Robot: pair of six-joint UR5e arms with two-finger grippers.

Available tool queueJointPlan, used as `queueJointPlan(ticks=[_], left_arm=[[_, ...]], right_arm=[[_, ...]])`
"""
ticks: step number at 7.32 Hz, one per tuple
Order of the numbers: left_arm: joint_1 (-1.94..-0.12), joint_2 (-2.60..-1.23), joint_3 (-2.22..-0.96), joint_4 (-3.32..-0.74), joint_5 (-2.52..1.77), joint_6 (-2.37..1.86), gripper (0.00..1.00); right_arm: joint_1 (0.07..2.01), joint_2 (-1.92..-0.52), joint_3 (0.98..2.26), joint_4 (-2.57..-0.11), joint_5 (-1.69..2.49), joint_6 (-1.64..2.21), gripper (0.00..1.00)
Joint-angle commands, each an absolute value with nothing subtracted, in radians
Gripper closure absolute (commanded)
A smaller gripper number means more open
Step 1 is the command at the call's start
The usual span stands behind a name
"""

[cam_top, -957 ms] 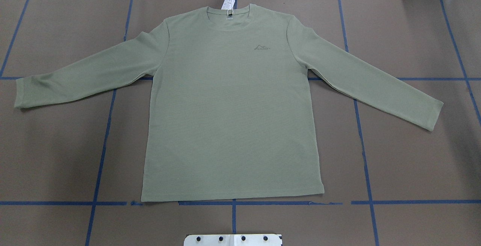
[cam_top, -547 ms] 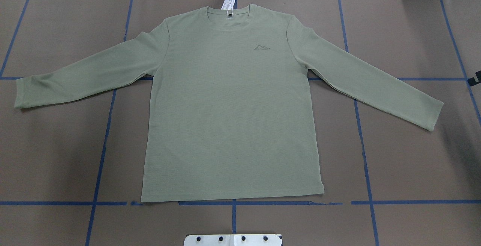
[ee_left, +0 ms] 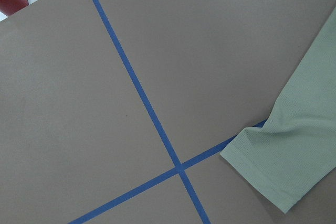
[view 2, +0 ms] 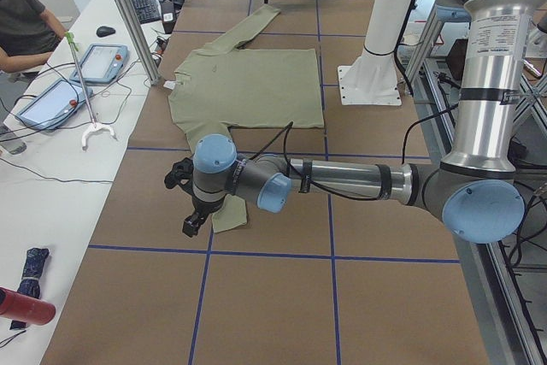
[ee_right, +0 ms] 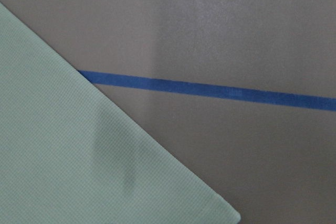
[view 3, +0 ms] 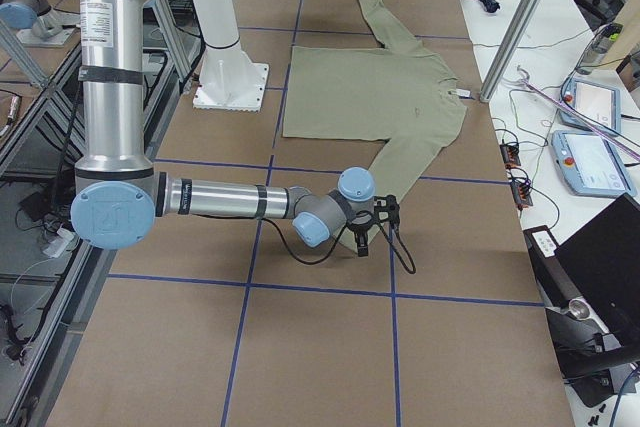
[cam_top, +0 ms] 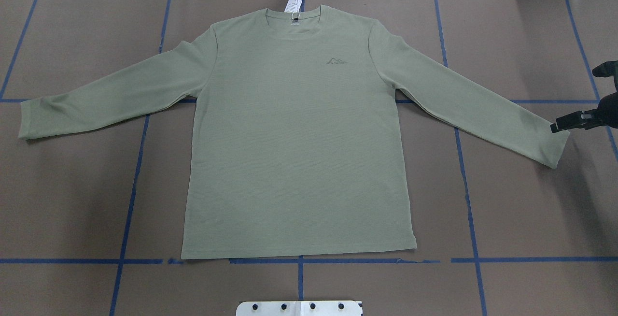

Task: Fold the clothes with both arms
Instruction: 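Reach the right gripper to the nearest sleeve cuff and grasp it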

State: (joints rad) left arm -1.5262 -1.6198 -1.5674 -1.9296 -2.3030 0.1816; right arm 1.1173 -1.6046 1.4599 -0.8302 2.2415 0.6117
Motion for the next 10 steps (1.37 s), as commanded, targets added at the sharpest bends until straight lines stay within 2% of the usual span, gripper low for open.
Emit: queueJointPlan(ticks=[1,7,10], left_arm=[[-1.526,-1.621,-1.572,-1.93,-2.303,0.181,0.0],[-1.525,-1.632,-1.568,-1.93,-2.303,0.181,0.0],[-1.525,-1.632,-1.568,-1.93,-2.303,0.181,0.0]], right_arm=[[1.1,-1.606,1.447,-0.825,2.24,0.623,0.0],[1.065,-1.595,1.428,-0.838,2.238,0.623,0.0],[1.065,-1.606,1.427,-0.839,2.238,0.623,0.04]])
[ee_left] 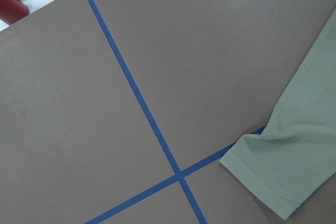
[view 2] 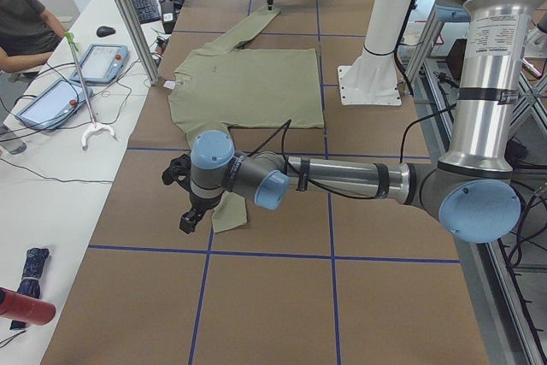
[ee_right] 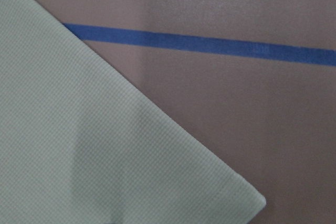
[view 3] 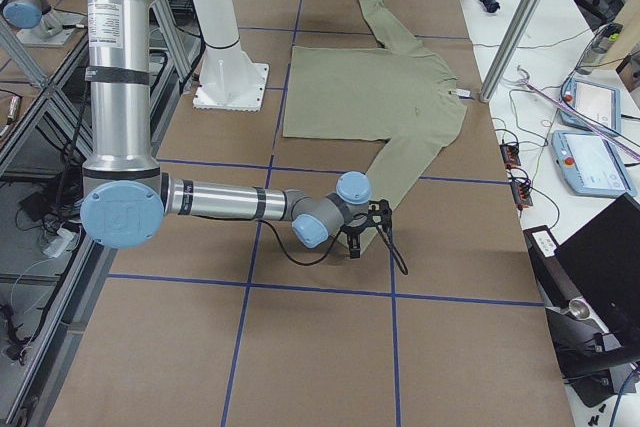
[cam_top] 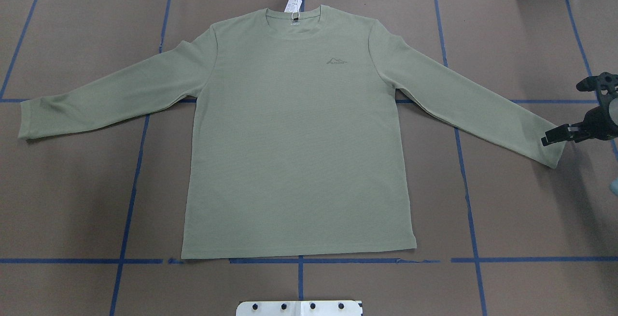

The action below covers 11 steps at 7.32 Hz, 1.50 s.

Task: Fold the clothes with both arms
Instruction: 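Reach the right gripper to the nearest sleeve cuff and grasp it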

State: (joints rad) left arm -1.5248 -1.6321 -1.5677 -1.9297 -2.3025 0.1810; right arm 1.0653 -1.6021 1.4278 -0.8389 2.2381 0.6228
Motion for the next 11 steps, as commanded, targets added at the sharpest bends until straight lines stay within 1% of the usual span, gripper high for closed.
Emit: queueJointPlan(ticks=[1,3,4,5,8,9,10,11], left_arm=[[-1.525,-1.632,-1.568,-1.93,-2.303,0.181,0.0],[-1.525,-1.632,-1.568,-1.93,-2.303,0.181,0.0],[-1.525,-1.632,-1.566,-1.93,-2.303,0.181,0.0],[-1.525,-1.632,-1.566,-1.93,-2.303,0.181,0.0],[-1.525,-1.634,-1.568,-1.928,-2.303,0.179,0.0],[-1.525,-1.634,-1.566,-1.928,-2.303,0.179,0.0],[-1.525,-1.634,-1.568,-1.928,-2.303,0.179,0.0],[-1.525,-1.634,-1.566,-1.928,-2.303,0.179,0.0]], right_arm=[[1.065,-1.606,1.425,-0.841,2.238,0.623,0.17],[1.065,-1.605,1.427,-0.841,2.238,0.621,0.69],[1.065,-1.603,1.428,-0.841,2.24,0.621,0.89],[1.066,-1.6,1.433,-0.841,2.249,0.621,1.0],[1.106,-1.588,1.443,-0.841,2.298,0.623,1.0],[1.124,-1.586,1.486,-0.844,2.336,0.629,1.0],[1.134,-1.512,1.505,-0.901,2.38,0.67,1.0],[1.135,-1.393,1.505,-1.011,2.425,0.682,1.0]])
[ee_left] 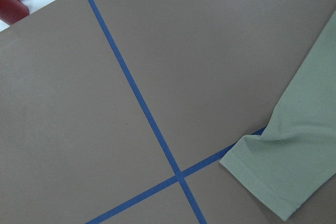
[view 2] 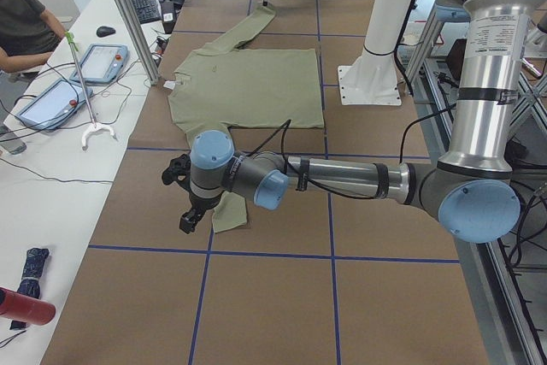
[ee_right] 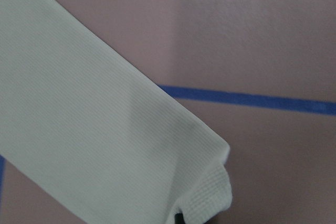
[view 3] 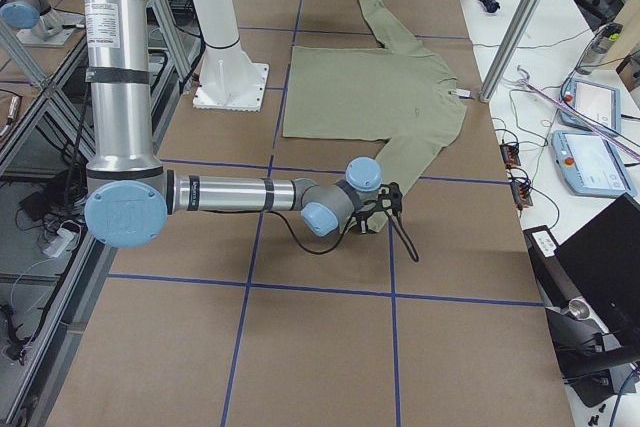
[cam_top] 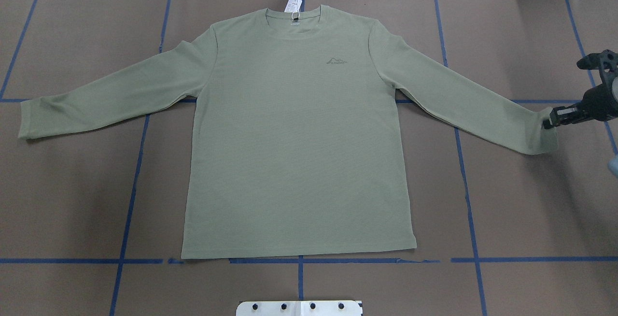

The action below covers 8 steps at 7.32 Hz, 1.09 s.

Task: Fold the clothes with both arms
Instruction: 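Reach the right gripper to the nearest sleeve cuff and grasp it, then carry the held sleeve across the shirt body toward the other sleeve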

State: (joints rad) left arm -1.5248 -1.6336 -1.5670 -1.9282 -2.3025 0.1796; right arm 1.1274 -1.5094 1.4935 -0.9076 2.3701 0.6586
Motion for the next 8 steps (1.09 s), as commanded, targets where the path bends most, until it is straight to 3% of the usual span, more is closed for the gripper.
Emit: queueJointPlan(ticks=[1,3,5,7,8], left_arm=[[-1.525,-1.641,-1.566,-1.927,-2.303,0.179,0.0],[-1.526,-1.649,-1.566,-1.928,-2.304,0.155,0.0],[-1.525,-1.651,-1.568,-1.927,-2.306,0.15,0.0],[-1.526,-1.649,-1.565,-1.927,-2.304,0.15,0.0],[-1.526,-1.649,-1.562,-1.927,-2.303,0.152,0.0]], right_arm=[[1.135,-1.273,1.503,-1.122,2.428,0.684,1.0],[1.093,-1.014,1.493,-1.323,2.419,0.731,1.0],[0.995,-0.794,1.427,-1.335,2.328,0.825,1.0],[0.825,-0.527,1.234,-1.319,2.144,0.827,1.0],[0.752,-0.482,1.156,-1.237,2.062,0.827,1.0]])
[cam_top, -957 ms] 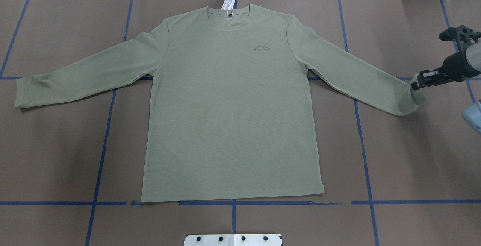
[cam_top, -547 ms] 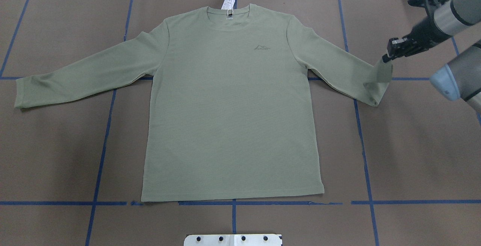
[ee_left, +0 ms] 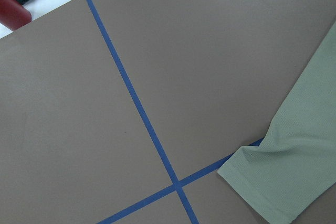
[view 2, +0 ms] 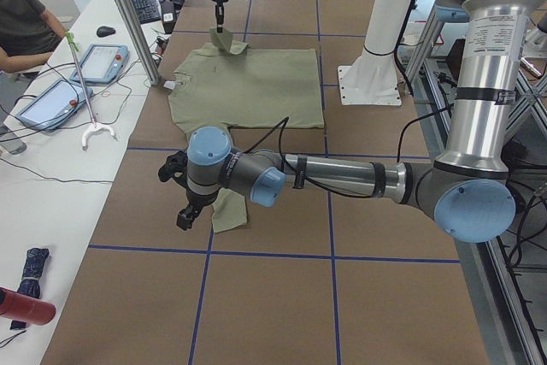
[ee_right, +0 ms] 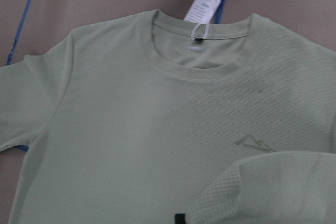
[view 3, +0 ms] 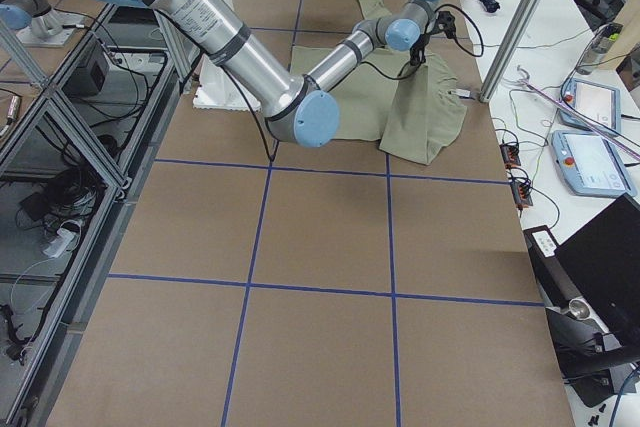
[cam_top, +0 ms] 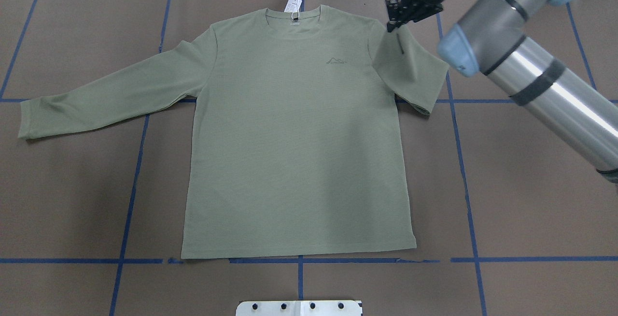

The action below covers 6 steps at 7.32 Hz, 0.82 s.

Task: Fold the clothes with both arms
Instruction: 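Carry the held sleeve across the shirt body toward the other sleeve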

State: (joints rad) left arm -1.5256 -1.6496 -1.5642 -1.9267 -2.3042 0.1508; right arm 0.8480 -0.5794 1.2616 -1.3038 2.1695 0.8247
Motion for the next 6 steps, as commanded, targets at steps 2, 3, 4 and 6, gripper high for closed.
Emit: queueJointPlan(ticks=[2,3,4,6], left_arm=[[-1.525,-1.649,-1.557,-1.927,-2.301,0.152,0.0],[-1.525,-1.648,-1.555,-1.927,-2.301,0.152,0.0],[-1.525,-1.649,-1.555,-1.927,-2.301,0.152,0.0],[-1.525,-1.651,-1.549,-1.928,-2.302,0.15,0.0]], right_arm=[[0.625,-0.444,1.088,-1.18,1.884,0.827,1.0],[0.588,-0.414,1.077,-1.18,1.847,0.827,1.0],[0.559,-0.387,1.057,-1.161,1.804,0.827,1.0],[0.537,-0.351,0.959,-1.036,1.755,0.83,1.0]])
